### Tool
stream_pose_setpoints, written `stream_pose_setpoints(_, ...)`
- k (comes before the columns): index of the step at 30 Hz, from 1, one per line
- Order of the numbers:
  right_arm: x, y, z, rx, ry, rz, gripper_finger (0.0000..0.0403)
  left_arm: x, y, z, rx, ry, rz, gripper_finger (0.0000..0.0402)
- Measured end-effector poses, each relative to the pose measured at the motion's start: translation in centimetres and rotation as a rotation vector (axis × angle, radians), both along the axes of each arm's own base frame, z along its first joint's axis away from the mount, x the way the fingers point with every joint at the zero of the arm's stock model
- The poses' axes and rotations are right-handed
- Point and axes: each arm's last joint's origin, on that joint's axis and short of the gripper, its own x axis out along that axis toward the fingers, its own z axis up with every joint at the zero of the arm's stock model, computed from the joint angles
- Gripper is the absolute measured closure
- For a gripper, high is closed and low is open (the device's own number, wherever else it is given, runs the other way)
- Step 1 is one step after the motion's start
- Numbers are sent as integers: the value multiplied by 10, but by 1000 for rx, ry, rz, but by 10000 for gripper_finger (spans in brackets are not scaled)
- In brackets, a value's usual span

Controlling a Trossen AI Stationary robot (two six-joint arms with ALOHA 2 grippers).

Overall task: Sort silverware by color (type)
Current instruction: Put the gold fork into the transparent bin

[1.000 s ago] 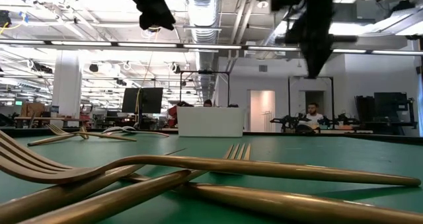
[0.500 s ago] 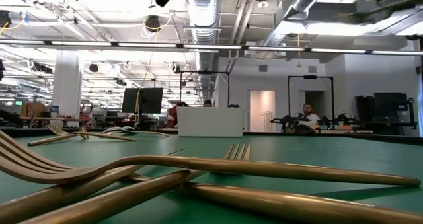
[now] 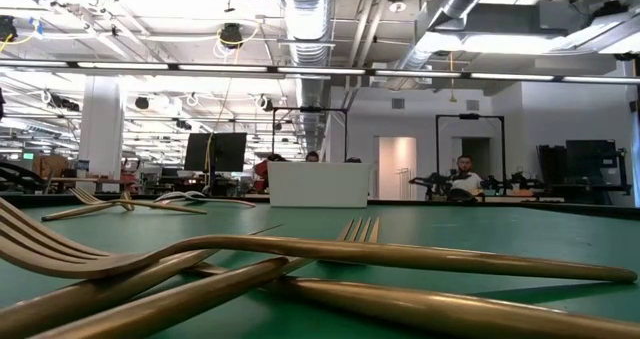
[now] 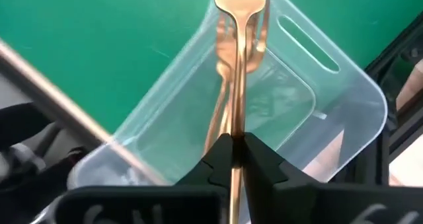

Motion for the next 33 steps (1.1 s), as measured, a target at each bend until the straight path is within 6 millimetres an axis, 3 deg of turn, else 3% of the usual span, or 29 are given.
stream_pose_setpoints(4,0,10,-19,-73,22,-20,324,-1,-11,-1,-16,3,4,281)
stream_pose_setpoints(8,2,13,-24,-81,24,-37,272,-4,-19,-5,-40,43,15,281)
stream_pose_setpoints(12,2,11,-15,-42,-4,-33,209,-6,-28,-8,-74,55,14,281)
stream_pose_setpoints(16,13,2,4,-67,-208,42,172,-9,-41,-8,-56,51,6,281)
stream_pose_setpoints(19,35,-10,10,-181,-364,109,172,-10,-49,-7,-17,59,-22,281)
stream_pose_setpoints(23,80,-22,8,-281,-338,315,179,-12,-58,-8,-27,57,-49,281)
stream_pose_setpoints(28,141,-38,9,-287,-418,527,181,-19,-65,-13,-8,120,-34,281)
stream_pose_setpoints(33,179,-60,15,-277,-467,661,181,-28,-63,-21,1,214,19,281)
